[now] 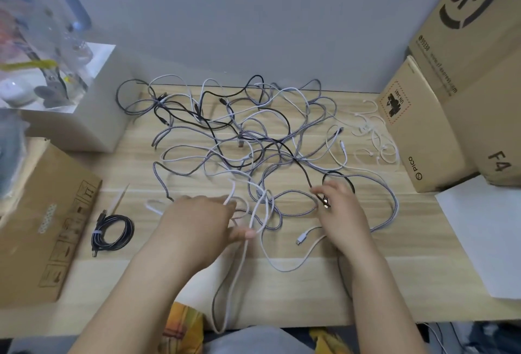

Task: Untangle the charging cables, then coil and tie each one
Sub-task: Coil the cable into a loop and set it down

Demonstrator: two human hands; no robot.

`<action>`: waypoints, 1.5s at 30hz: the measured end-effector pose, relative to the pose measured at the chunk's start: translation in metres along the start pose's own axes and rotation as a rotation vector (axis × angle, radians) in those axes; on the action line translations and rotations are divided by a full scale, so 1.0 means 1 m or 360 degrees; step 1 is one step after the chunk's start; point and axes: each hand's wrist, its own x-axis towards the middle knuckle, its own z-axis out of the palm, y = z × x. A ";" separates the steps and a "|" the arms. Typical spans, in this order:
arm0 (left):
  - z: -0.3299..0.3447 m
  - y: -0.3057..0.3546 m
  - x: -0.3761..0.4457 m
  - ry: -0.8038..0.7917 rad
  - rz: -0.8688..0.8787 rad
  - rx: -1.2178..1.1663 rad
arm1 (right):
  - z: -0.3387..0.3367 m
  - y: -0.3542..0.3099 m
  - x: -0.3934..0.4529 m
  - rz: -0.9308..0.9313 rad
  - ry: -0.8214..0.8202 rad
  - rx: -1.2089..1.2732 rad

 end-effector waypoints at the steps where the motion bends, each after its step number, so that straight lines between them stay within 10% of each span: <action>1: -0.003 -0.001 0.000 0.0150 0.0034 -0.0048 | -0.005 -0.010 -0.001 -0.0061 0.0076 0.0198; 8: -0.013 0.005 0.009 0.0417 0.0664 -0.1592 | -0.025 -0.070 -0.011 -0.0748 -0.0331 0.0798; 13: -0.015 0.014 0.017 0.0449 0.0651 -0.2546 | -0.026 -0.076 -0.012 -0.0478 -0.0465 0.1165; 18: -0.011 0.007 0.023 0.0111 0.0388 -0.2630 | -0.044 -0.080 -0.007 -0.0475 -0.0490 0.1364; 23: -0.011 0.005 0.029 -0.0575 0.1166 -0.3657 | -0.046 -0.090 -0.005 -0.0409 -0.0384 0.1566; 26: -0.021 0.011 0.034 -0.0427 0.1331 -0.4074 | -0.030 -0.091 -0.007 -0.0386 -0.0618 0.1367; 33: -0.024 0.024 0.039 0.0533 0.0522 -0.3798 | -0.018 -0.090 -0.015 -0.0401 -0.0667 0.0701; 45: -0.009 0.022 0.042 0.0416 0.0776 -0.2946 | -0.029 -0.086 -0.015 -0.0349 -0.0626 0.0193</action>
